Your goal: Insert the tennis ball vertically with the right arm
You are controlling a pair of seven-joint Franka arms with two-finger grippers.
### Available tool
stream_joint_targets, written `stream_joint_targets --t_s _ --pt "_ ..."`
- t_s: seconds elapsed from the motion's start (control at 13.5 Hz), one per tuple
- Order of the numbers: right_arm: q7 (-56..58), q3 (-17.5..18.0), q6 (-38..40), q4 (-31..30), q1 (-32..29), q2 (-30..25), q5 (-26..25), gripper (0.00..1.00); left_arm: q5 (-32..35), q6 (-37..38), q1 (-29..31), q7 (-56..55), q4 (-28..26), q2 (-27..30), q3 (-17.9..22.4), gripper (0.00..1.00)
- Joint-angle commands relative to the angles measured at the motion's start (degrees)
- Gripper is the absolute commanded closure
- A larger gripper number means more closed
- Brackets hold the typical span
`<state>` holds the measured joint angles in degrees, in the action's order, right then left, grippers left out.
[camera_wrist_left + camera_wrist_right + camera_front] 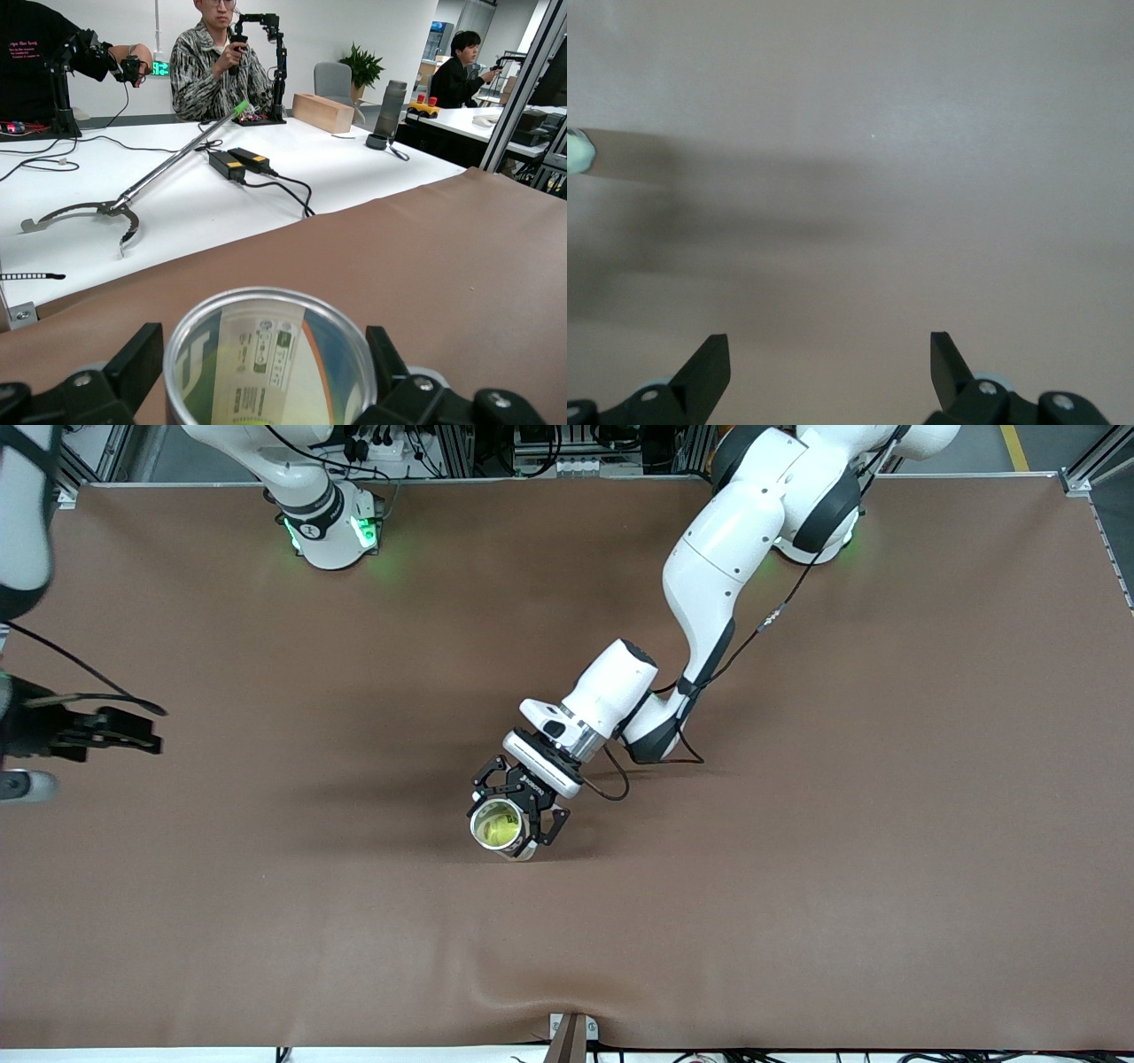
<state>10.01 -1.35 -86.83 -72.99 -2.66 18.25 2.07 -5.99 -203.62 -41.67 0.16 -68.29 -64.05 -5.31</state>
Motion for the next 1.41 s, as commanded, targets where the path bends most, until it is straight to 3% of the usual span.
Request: stream_joint_targets --t_s 0.0,0.45,0.59,1.11,1.34 --pt "0.71 1.26 2.7 -1.28 -0.15 -1.55 -0.05 0.0 -1.3 -0.02 -0.43 -0.69 -0.97 1.82 0.38 0.0" --pt "0.97 1.35 3.78 -1.19 0.9 -1.55 -1.02 0.0 -1.3 0.07 -0.52 -1.74 -1.23 4.8 0.38 0.0" --pt "0.89 1.44 2.38 -1.97 1.17 -3.91 -1.46 0.0 -1.48 2.42 0.09 -1.74 -2.37 8.13 0.38 0.0" --pt "0.53 1.26 -10.89 -25.33 1.96 -19.03 -1.63 0.0 -2.45 34.37 3.17 -1.83 -2.55 22.1 1.0 0.0" --pt "0.53 1.35 -11.43 -28.52 1.96 -20.97 -1.63 0.0 -2.27 54.05 6.5 -4.81 -2.55 29.84 1.78 0.0"
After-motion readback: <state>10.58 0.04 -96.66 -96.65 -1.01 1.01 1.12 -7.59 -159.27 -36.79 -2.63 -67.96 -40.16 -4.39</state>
